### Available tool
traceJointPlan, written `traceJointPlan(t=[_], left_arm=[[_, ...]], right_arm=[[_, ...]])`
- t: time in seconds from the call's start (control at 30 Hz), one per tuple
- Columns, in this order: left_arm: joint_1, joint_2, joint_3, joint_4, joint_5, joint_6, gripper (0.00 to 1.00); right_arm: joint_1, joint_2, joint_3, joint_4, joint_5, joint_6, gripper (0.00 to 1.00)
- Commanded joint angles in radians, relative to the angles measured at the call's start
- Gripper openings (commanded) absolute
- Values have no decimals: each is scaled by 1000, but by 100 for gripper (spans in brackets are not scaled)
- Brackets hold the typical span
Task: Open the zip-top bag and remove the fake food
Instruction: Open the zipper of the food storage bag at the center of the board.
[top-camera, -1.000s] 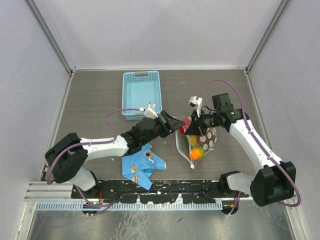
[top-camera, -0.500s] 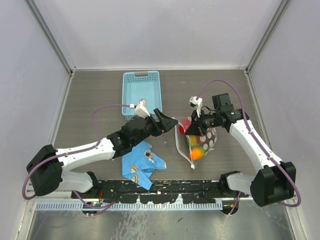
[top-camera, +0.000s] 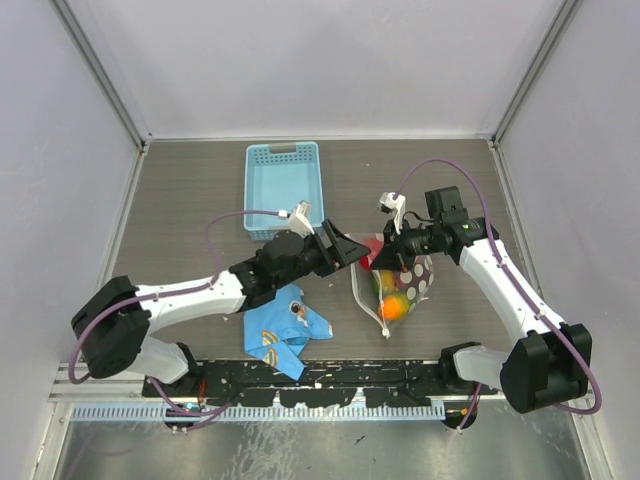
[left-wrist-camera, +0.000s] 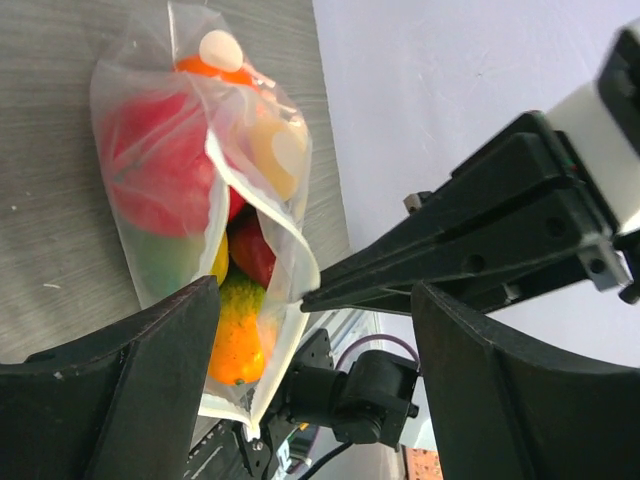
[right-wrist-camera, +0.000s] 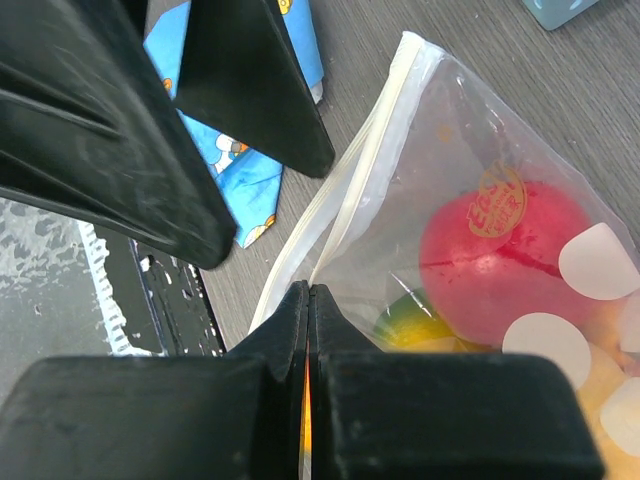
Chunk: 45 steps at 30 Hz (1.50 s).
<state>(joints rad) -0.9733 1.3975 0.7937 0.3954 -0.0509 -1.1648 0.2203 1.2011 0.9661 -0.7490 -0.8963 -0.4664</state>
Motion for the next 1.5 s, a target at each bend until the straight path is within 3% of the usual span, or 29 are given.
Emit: traceJointPlan(t=[0.0,0.27,0.5,0.63,0.73,0.83,0.87,0.93,1.27,1.47], left_arm=[[-1,45,43,83,21,-77,78],[-2,114,93,81,-13,-125,77],[-2,178,109,16,-62,-182,70],[-2,238,132,60,-42,-195,48],[-2,267,148,82,-33,-204,40],[-1,279,158,92,-29,-206,22],[-1,281,160,96,-30,-207,11],[-2,285,165,101,-30,-215,2],[-2,312,213,104,-46,-258,0],[-2,341,266,92,-63,-261,0]], right_arm=[[-5,-31,3,13,-33,-16,1],[-5,-35,1,11,-37,-22,1],[-4,-34,1,13,-28,-20,1],[-5,-34,0,14,-21,-21,1],[-5,-36,-5,16,-6,-20,1],[-5,-42,-10,24,16,-17,4],[-5,-44,-10,27,25,-13,9],[-5,-46,-13,32,44,-6,18],[-3,-78,-4,0,132,18,51],[34,-106,-50,28,249,49,53]])
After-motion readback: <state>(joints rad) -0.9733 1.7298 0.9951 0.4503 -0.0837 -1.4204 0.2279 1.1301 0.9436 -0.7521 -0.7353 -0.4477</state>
